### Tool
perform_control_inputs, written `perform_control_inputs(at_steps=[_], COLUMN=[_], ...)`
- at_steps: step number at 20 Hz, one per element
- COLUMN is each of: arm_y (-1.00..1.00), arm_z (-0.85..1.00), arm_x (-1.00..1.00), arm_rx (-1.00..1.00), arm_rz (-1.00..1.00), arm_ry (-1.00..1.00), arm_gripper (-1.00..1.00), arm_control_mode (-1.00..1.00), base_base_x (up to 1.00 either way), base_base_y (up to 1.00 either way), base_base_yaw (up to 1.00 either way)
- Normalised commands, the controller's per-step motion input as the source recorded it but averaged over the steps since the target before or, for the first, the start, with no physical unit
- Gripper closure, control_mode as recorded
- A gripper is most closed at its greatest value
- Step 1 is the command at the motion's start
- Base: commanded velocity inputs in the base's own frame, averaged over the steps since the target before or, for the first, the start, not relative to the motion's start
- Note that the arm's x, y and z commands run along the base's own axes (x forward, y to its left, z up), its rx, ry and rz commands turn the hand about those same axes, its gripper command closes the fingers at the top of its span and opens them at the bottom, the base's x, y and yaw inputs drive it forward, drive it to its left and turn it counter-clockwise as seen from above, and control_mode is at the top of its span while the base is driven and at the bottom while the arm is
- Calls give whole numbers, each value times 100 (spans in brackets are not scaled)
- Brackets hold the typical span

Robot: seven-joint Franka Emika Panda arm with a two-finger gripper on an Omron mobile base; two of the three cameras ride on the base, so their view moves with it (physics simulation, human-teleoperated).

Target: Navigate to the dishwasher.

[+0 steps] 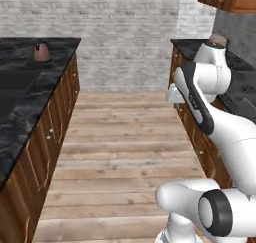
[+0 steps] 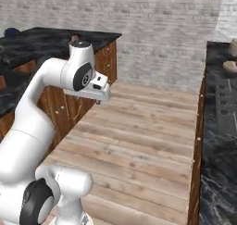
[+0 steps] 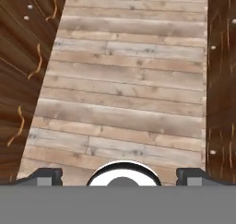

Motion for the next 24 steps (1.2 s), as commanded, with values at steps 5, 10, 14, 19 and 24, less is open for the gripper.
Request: perform_control_inputs(at_steps=[5,10,14,19,24], arm_y=[0,0,0,0,0], arm_z=[0,0,0,0,0], arm_x=[0,0,0,0,0], arm_rx=[0,0,0,0,0], arm_rz=[0,0,0,0,0], arm_ry=[0,0,0,0,0], arm_gripper=[-100,-100,-100,-100,-100], arm_control_mode=[100,100,100,100,100], base_base_x=[0,0,0,7,27], base_base_y=[0,0,0,-1,-21], base_base_yaw=[90,91,88,74,36])
